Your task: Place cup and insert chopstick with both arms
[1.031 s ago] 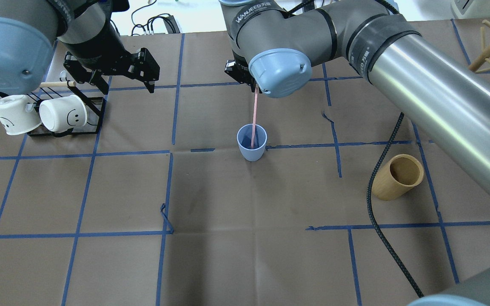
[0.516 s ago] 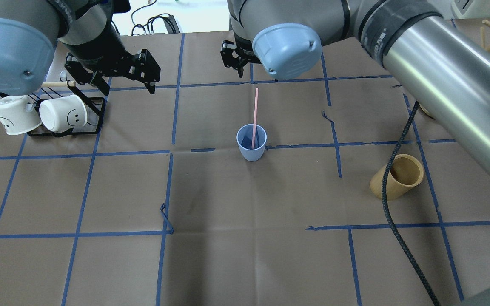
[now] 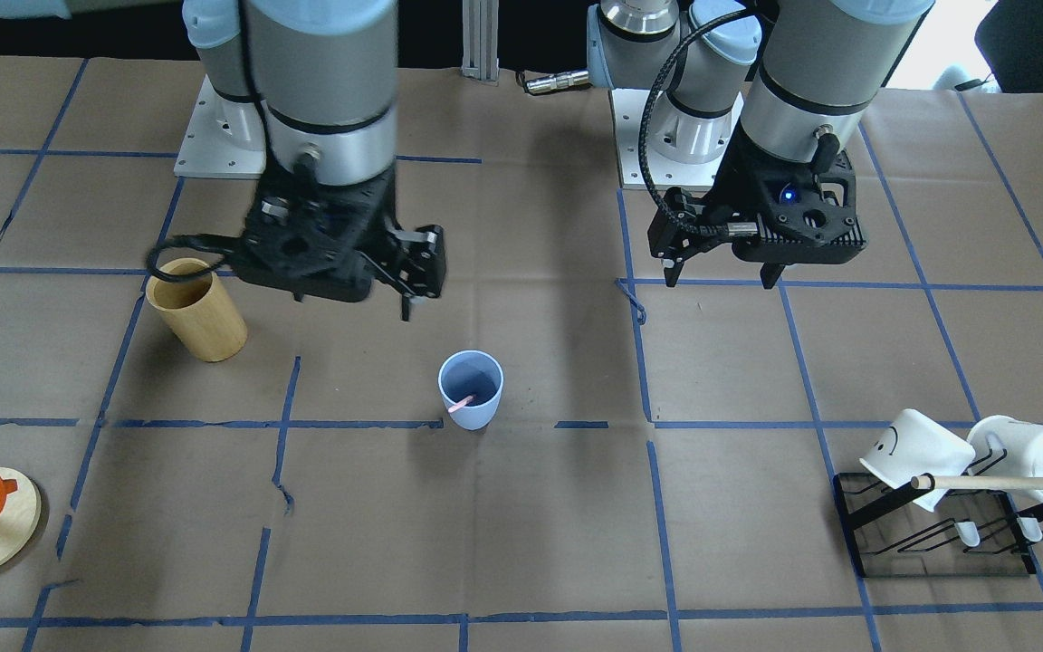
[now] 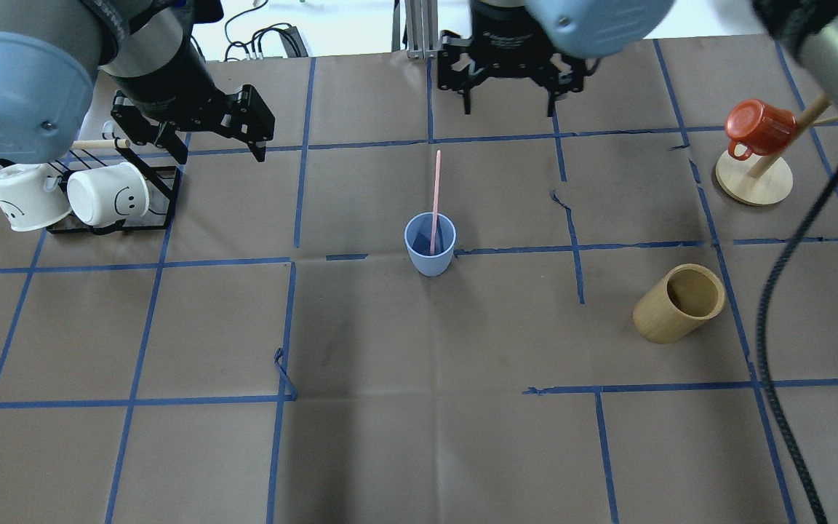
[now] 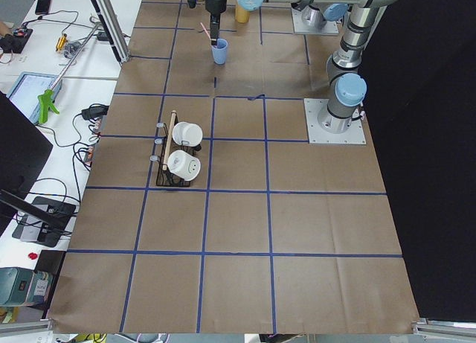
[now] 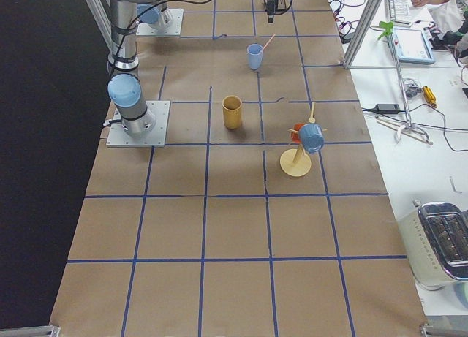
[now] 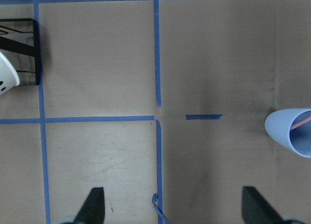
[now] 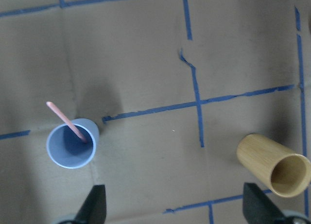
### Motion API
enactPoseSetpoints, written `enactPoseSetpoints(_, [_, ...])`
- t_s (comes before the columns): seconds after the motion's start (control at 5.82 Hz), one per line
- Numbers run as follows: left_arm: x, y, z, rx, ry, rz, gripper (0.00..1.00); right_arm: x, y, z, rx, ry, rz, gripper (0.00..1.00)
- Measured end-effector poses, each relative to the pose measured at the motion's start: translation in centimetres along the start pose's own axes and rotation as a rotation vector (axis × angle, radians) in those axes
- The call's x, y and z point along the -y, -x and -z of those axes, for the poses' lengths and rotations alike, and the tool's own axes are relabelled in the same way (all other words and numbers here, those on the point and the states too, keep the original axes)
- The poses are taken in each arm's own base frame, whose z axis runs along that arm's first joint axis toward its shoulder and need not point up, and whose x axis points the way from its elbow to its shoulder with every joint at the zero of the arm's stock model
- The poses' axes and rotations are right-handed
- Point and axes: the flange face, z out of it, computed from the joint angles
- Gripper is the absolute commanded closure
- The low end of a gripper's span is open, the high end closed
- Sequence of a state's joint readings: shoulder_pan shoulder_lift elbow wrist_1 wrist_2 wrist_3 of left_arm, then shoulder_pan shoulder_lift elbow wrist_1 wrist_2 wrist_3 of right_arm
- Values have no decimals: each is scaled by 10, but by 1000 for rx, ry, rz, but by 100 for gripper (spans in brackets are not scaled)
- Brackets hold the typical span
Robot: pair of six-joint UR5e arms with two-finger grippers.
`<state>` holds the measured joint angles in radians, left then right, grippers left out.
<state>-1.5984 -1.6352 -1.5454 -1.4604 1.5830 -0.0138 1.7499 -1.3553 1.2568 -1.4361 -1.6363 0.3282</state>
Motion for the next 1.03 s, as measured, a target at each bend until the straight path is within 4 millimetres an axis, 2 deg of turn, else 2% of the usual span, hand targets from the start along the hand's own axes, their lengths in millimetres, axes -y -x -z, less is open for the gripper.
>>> enactPoseSetpoints(0.17, [0,0,0,0,0,0,1,-9,-43,-7,27,61,4,0])
enactPoseSetpoints(0.34, [0,0,0,0,1,0,1,-20,-62,-23,60,65,-5,0])
enactPoseSetpoints(0.52, [0,0,0,0,1,0,1,-27,-68,-38,78,38,-11,0])
enactPoseSetpoints(0.69, [0,0,0,0,1,0,1,-29,-72,-44,83,-5,-15,0])
enactPoseSetpoints(1.03, [0,0,-1,0,2,0,1,-28,-75,-38,73,-61,-19,0])
